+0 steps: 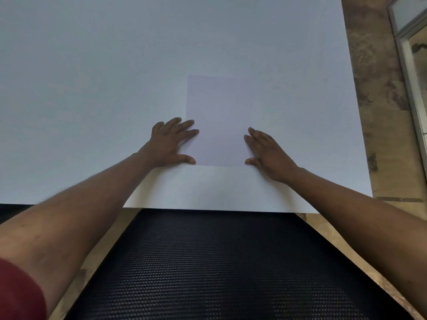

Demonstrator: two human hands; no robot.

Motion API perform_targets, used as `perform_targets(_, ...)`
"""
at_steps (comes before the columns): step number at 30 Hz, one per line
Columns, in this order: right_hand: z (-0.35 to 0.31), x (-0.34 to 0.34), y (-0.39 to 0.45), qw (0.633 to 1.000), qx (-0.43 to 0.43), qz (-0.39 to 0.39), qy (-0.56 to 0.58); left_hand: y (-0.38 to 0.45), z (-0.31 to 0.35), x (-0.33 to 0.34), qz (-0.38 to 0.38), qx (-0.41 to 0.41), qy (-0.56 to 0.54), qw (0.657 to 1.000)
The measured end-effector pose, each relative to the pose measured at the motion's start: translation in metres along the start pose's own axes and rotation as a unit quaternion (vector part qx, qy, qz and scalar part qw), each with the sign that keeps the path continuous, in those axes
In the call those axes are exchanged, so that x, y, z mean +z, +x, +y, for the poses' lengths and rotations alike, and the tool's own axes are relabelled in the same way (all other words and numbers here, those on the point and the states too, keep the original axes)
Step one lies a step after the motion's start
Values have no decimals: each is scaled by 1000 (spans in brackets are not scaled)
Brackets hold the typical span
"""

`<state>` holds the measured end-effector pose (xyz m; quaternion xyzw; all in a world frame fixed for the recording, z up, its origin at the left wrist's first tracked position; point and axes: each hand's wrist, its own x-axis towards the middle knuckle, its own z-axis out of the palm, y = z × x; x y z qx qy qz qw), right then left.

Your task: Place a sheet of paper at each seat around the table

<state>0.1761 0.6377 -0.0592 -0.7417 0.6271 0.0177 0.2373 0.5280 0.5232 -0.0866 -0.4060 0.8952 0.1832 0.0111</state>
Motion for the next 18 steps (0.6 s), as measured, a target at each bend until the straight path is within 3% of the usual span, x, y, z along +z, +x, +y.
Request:
perform_targets(6, 2, 1, 1, 1000, -7, 1, -7, -2, -1, 0, -4, -8, -3, 1000)
perform_targets(10, 3, -1, -1, 998, 9, -2, 63, -2, 3, -6, 7, -11, -5, 1000)
perform_targets(13, 0, -11, -5, 994, 20, 39, 104, -6, 7, -14, 27, -24, -21, 999)
perform_targets(18, -18, -30, -8, 991, -11, 125, 41, -5, 27, -32, 100, 24, 56, 993)
